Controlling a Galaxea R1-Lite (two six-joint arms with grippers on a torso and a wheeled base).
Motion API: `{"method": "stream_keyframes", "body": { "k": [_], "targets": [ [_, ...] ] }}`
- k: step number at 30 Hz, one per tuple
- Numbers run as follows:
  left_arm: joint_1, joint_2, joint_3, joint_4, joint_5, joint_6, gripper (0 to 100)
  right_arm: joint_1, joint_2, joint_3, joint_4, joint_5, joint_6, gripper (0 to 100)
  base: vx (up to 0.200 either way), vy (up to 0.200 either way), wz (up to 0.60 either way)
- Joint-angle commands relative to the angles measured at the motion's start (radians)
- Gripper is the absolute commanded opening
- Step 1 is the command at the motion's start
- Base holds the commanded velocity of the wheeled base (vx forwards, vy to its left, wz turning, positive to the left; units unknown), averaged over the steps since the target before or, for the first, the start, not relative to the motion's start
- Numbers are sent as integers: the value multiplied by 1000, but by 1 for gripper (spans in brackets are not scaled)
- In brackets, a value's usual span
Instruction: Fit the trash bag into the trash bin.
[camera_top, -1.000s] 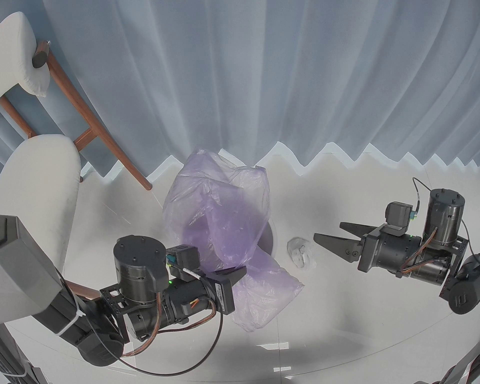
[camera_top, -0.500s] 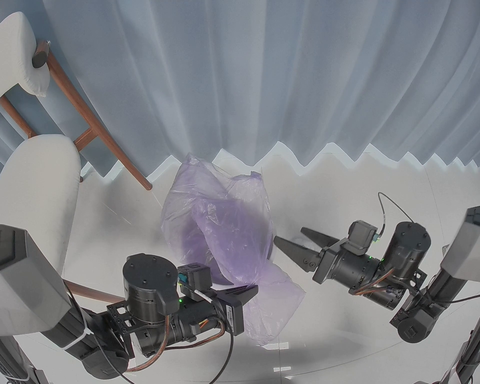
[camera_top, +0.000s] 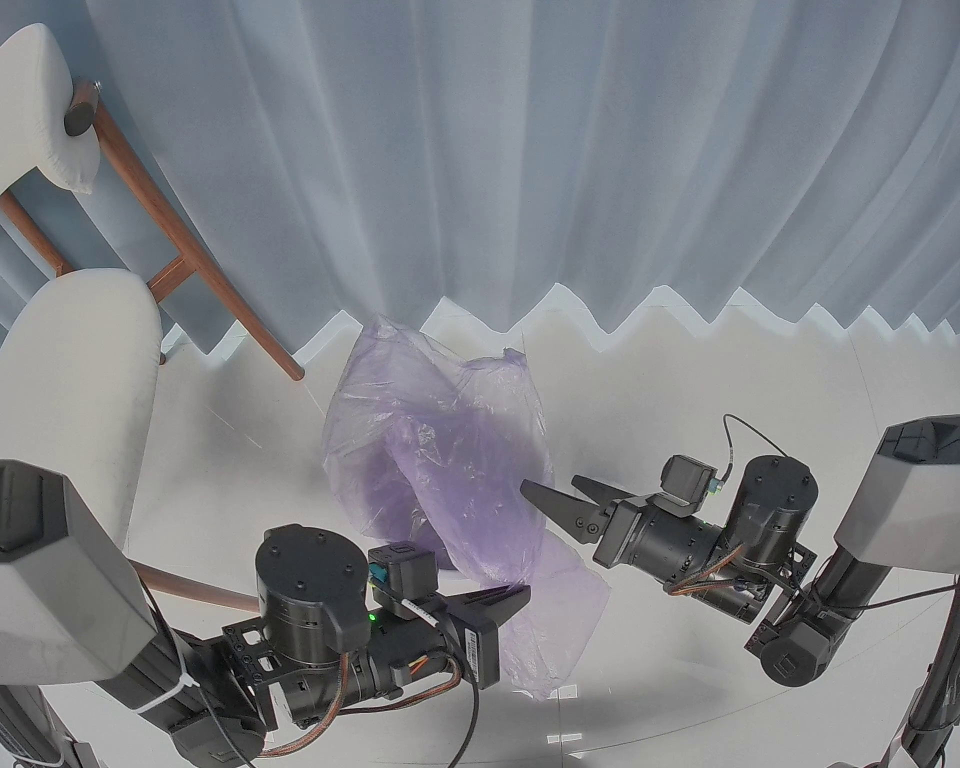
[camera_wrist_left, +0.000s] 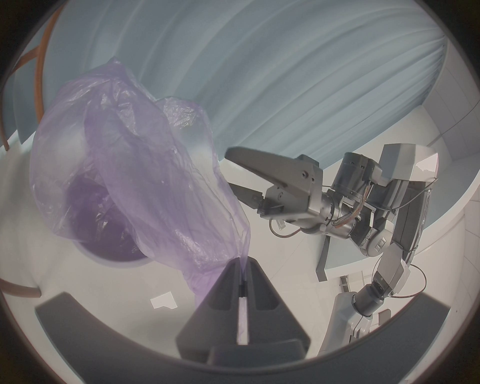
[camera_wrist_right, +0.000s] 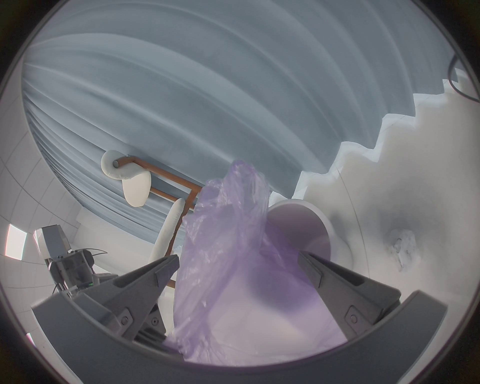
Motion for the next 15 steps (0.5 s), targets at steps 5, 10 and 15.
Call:
{"method": "stream_keyframes", "body": {
  "k": [5, 10, 15],
  "targets": [
    [-15, 12, -1, -19, 1, 1, 0, 26, 31, -47, -15, 1, 0, 100, 0, 0, 0],
    [-16, 14, 1, -41, 1, 2, 0, 29, 55, -49, -15, 1, 2, 0, 0, 0, 0],
    [-25, 14, 15, -44, 0, 27, 0, 37, 72, -49, -16, 1, 0, 0, 0, 0, 0]
  ]
}}
